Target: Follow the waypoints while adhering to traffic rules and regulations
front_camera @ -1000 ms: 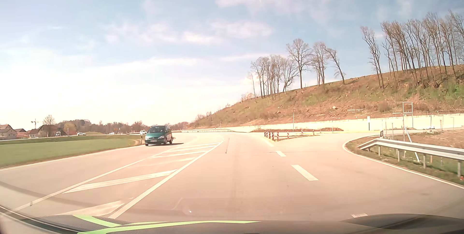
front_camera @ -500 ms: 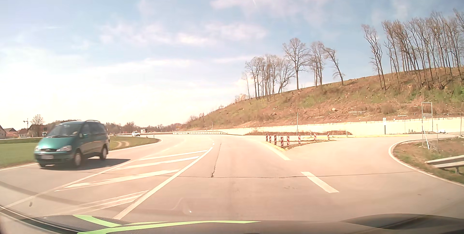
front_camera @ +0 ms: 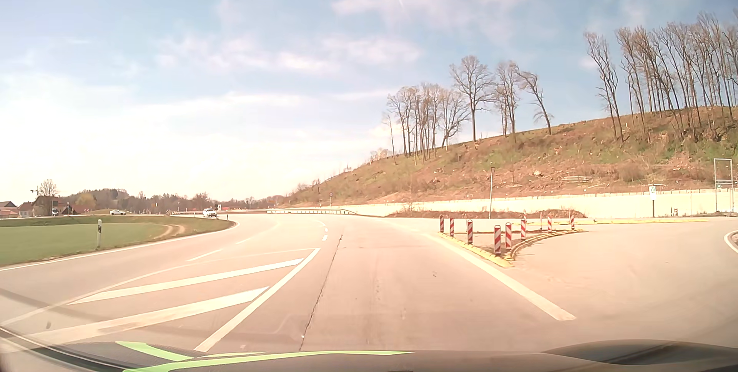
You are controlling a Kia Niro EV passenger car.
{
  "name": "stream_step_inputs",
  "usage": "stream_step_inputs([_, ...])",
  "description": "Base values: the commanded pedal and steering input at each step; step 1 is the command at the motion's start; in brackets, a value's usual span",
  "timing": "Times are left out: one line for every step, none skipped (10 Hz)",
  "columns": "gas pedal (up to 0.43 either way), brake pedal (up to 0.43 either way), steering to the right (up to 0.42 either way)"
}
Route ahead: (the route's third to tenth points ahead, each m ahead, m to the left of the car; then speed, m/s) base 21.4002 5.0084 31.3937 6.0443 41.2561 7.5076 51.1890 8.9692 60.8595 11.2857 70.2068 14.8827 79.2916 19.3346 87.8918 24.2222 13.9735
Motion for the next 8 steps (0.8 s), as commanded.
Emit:
stream_step_inputs([0.000,0.000,0.003])
stream_step_inputs([0.000,0.000,0.002])
stream_step_inputs([0.000,0.000,-0.003])
stream_step_inputs([0.000,0.000,-0.010])
stream_step_inputs([0.000,0.000,-0.013])
stream_step_inputs([0.000,0.000,-0.014])
stream_step_inputs([0.000,0.000,-0.016])
stream_step_inputs([0.000,0.000,-0.016])
